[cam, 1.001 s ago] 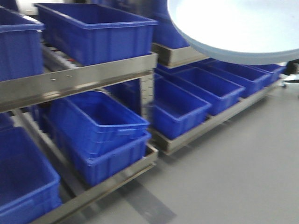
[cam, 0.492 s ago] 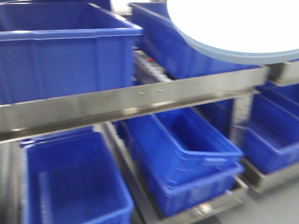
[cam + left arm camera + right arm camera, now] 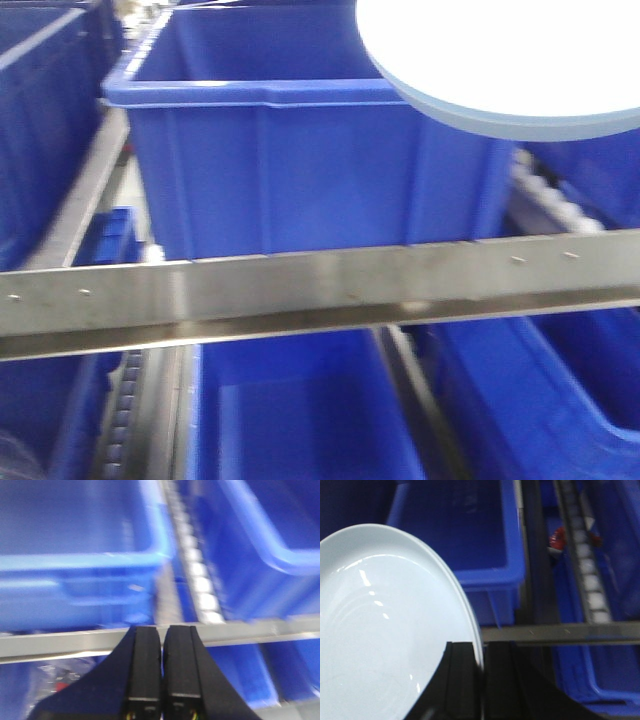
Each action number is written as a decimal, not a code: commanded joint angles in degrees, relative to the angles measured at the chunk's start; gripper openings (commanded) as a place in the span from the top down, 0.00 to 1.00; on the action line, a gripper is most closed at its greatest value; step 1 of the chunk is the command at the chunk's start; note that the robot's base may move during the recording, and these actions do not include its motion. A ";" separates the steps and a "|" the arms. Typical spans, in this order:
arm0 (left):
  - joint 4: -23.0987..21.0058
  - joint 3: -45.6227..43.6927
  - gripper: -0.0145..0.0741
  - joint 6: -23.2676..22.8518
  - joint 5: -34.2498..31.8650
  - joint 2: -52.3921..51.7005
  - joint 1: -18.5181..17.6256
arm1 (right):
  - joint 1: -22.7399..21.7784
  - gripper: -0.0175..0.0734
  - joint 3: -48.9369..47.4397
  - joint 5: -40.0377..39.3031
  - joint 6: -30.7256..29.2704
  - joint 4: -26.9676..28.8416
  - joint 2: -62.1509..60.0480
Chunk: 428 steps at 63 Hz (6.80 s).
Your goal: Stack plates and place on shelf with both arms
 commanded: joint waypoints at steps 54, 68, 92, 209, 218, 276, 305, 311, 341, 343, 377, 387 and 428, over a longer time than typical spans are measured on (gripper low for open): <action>-0.11 -1.55 0.73 -0.39 -4.62 -0.05 -0.01 | -0.41 0.75 -1.76 -5.57 -0.27 0.16 -0.46; -0.11 -1.55 0.73 -0.39 -4.62 -0.05 -0.01 | -0.41 0.75 -1.76 -5.57 -0.27 0.16 -0.46; -0.11 -1.55 0.73 -0.39 -4.62 -0.05 -0.01 | -0.41 0.75 -1.76 -5.57 -0.27 0.16 -0.46; -0.11 -1.55 0.73 -0.39 -4.62 -0.05 -0.01 | -4.33 0.25 -22.25 -15.60 -0.27 0.18 18.98; -0.11 -1.55 0.73 -0.39 -4.62 -0.05 -0.01 | -8.66 0.36 -13.09 -17.09 -0.27 0.18 8.54; -0.11 -1.55 0.73 -0.39 -4.62 -0.05 -0.01 | -15.06 0.75 10.60 -18.16 -0.27 0.18 -21.99; -0.11 -1.55 0.73 -0.39 -4.62 -0.05 -0.01 | -15.06 0.75 20.47 -17.53 -0.27 0.13 -32.14; -0.11 -1.55 0.73 -0.39 -4.62 -0.05 -0.01 | -15.06 0.75 27.11 -17.85 -0.27 0.13 -36.57; -0.11 -1.55 0.73 -0.39 -4.49 -0.05 -0.01 | -15.13 0.75 45.63 -25.68 -0.27 0.13 -51.05; -0.11 -1.55 0.73 -0.39 -4.49 -0.05 -0.01 | -15.13 0.75 45.63 -25.68 -0.27 0.13 -51.05; -0.11 -1.55 0.73 -0.39 -4.59 -0.05 -0.01 | -15.13 0.75 45.63 -25.70 -0.27 0.13 -51.05; -0.11 -1.55 0.73 -0.39 -4.59 -0.05 -0.01 | -15.13 0.75 45.63 -25.70 -0.27 0.13 -51.05; 3.33 -1.55 0.73 -0.06 -5.32 -1.21 -0.01 | -15.13 0.75 45.63 -25.70 -0.27 0.13 -51.05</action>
